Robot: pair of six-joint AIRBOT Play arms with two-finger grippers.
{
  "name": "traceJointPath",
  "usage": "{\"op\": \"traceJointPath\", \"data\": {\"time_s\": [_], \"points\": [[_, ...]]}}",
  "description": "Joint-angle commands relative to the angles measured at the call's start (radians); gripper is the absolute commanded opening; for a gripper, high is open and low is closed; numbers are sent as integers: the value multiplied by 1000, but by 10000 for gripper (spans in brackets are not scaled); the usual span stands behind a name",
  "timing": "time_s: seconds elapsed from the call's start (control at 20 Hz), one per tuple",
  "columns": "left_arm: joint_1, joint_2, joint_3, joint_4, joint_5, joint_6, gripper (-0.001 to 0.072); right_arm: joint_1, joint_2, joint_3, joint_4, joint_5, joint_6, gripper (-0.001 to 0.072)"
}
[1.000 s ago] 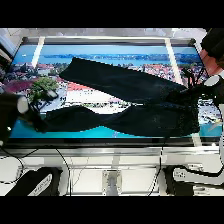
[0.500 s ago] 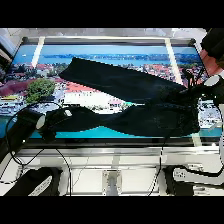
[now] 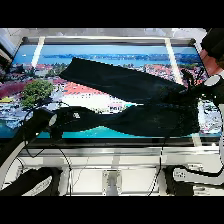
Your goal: Fold the clothes and pants, and hang the long-sleeved shirts on hangers.
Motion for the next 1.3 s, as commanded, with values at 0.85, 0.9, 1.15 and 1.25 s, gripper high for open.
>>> {"op": "traceJointPath", "data": {"time_s": [0.85,0.9,1.15,1.25], "points": [[-112,276,183,-137,-300,-298,8,1,78,0,10,74,-10,312],[-132,374,201,-137,-341,-392,7,1,105,0,-24,75,-10,312],[-158,752,253,-161,-572,-620,9,1,211,0,-76,46,-8,313],[-158,785,253,-161,-567,-588,11,1,214,0,-49,55,-8,329]]}}
